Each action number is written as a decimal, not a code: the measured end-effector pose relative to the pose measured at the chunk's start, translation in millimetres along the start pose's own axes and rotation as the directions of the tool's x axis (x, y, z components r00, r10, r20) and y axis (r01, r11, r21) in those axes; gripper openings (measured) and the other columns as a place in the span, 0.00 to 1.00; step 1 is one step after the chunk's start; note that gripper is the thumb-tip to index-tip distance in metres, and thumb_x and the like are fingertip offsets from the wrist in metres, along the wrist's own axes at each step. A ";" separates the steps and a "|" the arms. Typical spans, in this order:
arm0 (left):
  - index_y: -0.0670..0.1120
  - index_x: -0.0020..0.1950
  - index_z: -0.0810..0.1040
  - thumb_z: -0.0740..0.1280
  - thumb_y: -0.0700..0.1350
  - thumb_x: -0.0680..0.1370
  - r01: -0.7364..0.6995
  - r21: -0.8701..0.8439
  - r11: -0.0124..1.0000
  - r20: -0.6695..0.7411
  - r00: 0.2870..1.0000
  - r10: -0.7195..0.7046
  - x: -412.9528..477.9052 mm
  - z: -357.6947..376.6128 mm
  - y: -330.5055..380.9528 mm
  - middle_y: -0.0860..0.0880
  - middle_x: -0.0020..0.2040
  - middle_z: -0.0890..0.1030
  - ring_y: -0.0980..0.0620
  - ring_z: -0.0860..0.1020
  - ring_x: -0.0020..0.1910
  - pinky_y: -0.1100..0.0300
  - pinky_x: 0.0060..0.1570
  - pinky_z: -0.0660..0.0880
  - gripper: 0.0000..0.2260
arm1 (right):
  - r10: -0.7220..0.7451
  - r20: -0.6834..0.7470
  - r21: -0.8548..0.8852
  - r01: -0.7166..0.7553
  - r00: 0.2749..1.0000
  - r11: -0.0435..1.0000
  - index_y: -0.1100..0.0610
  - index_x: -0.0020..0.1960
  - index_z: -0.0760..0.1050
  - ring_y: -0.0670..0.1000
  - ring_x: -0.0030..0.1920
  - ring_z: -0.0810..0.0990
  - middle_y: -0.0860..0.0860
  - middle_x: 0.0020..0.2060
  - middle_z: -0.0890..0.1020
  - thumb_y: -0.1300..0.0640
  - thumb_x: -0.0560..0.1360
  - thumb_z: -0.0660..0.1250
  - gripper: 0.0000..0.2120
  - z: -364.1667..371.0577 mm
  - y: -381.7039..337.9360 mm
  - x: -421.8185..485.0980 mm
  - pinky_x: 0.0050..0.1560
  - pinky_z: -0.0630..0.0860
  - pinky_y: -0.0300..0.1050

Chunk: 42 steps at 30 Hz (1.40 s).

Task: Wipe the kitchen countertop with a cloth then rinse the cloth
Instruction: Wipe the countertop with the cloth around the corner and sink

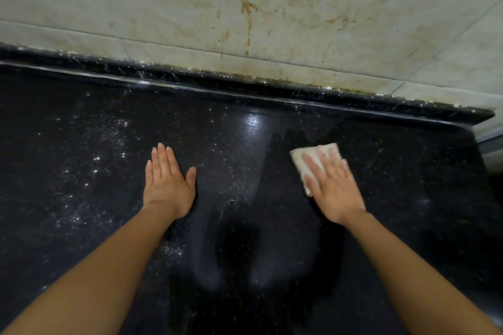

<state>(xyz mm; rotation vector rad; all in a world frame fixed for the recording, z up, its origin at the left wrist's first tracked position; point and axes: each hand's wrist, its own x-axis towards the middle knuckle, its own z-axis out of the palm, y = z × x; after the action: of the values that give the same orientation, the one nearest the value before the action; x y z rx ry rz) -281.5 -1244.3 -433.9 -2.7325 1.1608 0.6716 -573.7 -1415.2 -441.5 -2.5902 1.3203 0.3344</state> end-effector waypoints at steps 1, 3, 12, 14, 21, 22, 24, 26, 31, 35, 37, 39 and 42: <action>0.38 0.74 0.32 0.38 0.58 0.80 0.003 0.009 1.000 0.010 1.000 -0.003 0.0 -0.9 0.3 0.42 0.75 0.31 0.47 0.32 0.74 0.53 0.73 0.33 0.32 | 0.111 -0.011 0.035 -0.110 0.994 0.993 0.41 0.77 0.41 0.51 0.77 0.37 0.49 0.78 0.43 0.40 0.80 0.36 0.26 -3.6 8.8 6.9 0.74 0.35 0.48; 0.38 0.74 0.31 0.38 0.58 0.80 0.004 0.027 1.000 0.032 0.999 -0.005 0.7 -2.7 0.6 0.42 0.75 0.31 0.47 0.31 0.74 0.53 0.73 0.33 0.32 | 0.273 -0.009 0.107 -0.271 0.962 0.957 0.42 0.78 0.41 0.52 0.77 0.37 0.49 0.78 0.41 0.41 0.82 0.39 0.26 -12.1 23.9 23.0 0.75 0.36 0.50; 0.37 0.73 0.29 0.37 0.58 0.80 -0.003 0.029 1.000 0.079 0.997 0.000 3.2 -5.0 2.2 0.41 0.74 0.29 0.46 0.30 0.74 0.53 0.72 0.32 0.32 | 0.526 0.013 0.212 -0.516 0.850 0.830 0.50 0.79 0.38 0.59 0.77 0.36 0.56 0.78 0.39 0.45 0.82 0.39 0.27 -26.9 -13.3 89.9 0.74 0.34 0.56; 0.37 0.73 0.29 0.37 0.58 0.80 -0.005 0.021 1.000 0.083 0.997 0.003 3.1 -5.8 2.2 0.41 0.74 0.29 0.46 0.30 0.74 0.53 0.72 0.32 0.32 | 0.437 0.032 0.179 -0.435 0.899 0.882 0.50 0.78 0.36 0.58 0.76 0.34 0.56 0.77 0.37 0.45 0.82 0.38 0.27 -24.6 -38.9 94.6 0.74 0.33 0.56; 0.37 0.72 0.29 0.36 0.58 0.80 -0.001 0.041 0.999 0.095 0.996 -0.003 1.5 -8.4 2.5 0.41 0.74 0.28 0.46 0.30 0.74 0.52 0.73 0.33 0.32 | -0.047 0.031 0.102 0.044 0.998 0.994 0.48 0.78 0.36 0.56 0.76 0.33 0.53 0.77 0.37 0.44 0.83 0.38 0.26 -18.1 -125.1 92.3 0.73 0.31 0.52; 0.38 0.72 0.29 0.36 0.58 0.79 0.002 0.046 0.999 0.095 0.995 -0.006 1.6 -8.6 2.6 0.41 0.74 0.28 0.46 0.30 0.74 0.52 0.73 0.33 0.32 | -0.121 0.040 0.090 0.117 0.992 0.989 0.48 0.78 0.37 0.55 0.76 0.33 0.52 0.78 0.38 0.44 0.83 0.39 0.26 -17.8 -124.7 90.7 0.73 0.31 0.51; 0.38 0.73 0.29 0.35 0.58 0.79 0.008 0.056 0.998 0.097 0.995 -0.014 1.8 -8.8 2.6 0.41 0.74 0.28 0.46 0.30 0.74 0.52 0.72 0.33 0.32 | -0.246 0.060 0.061 0.242 0.967 0.968 0.45 0.78 0.38 0.52 0.76 0.33 0.50 0.78 0.39 0.43 0.83 0.39 0.26 -21.0 -111.3 88.5 0.74 0.31 0.50; 0.38 0.73 0.29 0.35 0.59 0.79 0.009 0.065 0.998 0.099 0.995 -0.015 2.1 -8.9 2.3 0.41 0.74 0.28 0.46 0.31 0.74 0.52 0.72 0.33 0.32 | -0.279 0.069 0.019 0.278 0.958 0.960 0.45 0.78 0.39 0.52 0.77 0.34 0.48 0.78 0.40 0.43 0.83 0.40 0.25 -24.0 -88.5 89.5 0.74 0.33 0.49; 0.39 0.73 0.28 0.35 0.60 0.79 -0.001 0.063 0.998 0.104 0.995 -0.006 1.6 -9.4 0.5 0.42 0.74 0.28 0.47 0.30 0.74 0.53 0.72 0.32 0.32 | 0.193 -0.008 0.079 -0.192 0.981 0.978 0.48 0.79 0.39 0.53 0.77 0.38 0.50 0.78 0.41 0.42 0.82 0.39 0.27 -28.7 -15.2 90.6 0.76 0.38 0.51; 0.38 0.72 0.28 0.35 0.59 0.79 -0.013 0.054 0.998 0.086 0.996 0.008 1.5 -8.3 -0.2 0.41 0.74 0.28 0.46 0.30 0.73 0.52 0.73 0.33 0.32 | 0.494 0.023 0.204 -0.488 0.869 0.849 0.50 0.79 0.38 0.54 0.77 0.37 0.52 0.78 0.40 0.43 0.82 0.40 0.28 -34.9 23.2 89.2 0.76 0.37 0.53; 0.38 0.72 0.28 0.35 0.59 0.79 -0.016 0.045 0.999 0.081 0.997 0.012 1.5 -8.2 0.0 0.41 0.74 0.28 0.46 0.30 0.74 0.52 0.73 0.33 0.32 | 0.599 0.019 0.257 -0.583 0.800 0.770 0.52 0.79 0.39 0.56 0.77 0.38 0.54 0.78 0.41 0.44 0.82 0.40 0.28 -34.5 15.0 97.4 0.75 0.37 0.54; 0.38 0.72 0.28 0.35 0.59 0.79 -0.018 0.032 0.999 0.073 0.997 0.016 2.5 -7.3 -0.2 0.40 0.74 0.28 0.45 0.30 0.74 0.52 0.73 0.33 0.32 | 0.683 0.033 0.294 -0.660 0.730 0.691 0.54 0.79 0.40 0.57 0.77 0.38 0.55 0.78 0.42 0.46 0.82 0.41 0.28 -34.4 -4.8 108.1 0.75 0.36 0.55; 0.38 0.71 0.28 0.36 0.59 0.79 -0.023 0.011 1.000 0.062 0.998 0.022 3.8 -6.2 -1.1 0.40 0.73 0.28 0.45 0.30 0.74 0.51 0.73 0.34 0.32 | 0.693 0.053 0.279 -0.677 0.719 0.681 0.56 0.79 0.39 0.60 0.77 0.39 0.58 0.78 0.42 0.46 0.82 0.41 0.29 -34.4 -39.4 121.1 0.75 0.36 0.57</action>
<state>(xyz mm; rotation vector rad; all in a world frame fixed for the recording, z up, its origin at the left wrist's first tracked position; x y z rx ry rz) -276.2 -1247.7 -430.1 -2.6727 1.1798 0.7437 -468.8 -1495.3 -441.3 -1.7840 2.1601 0.1597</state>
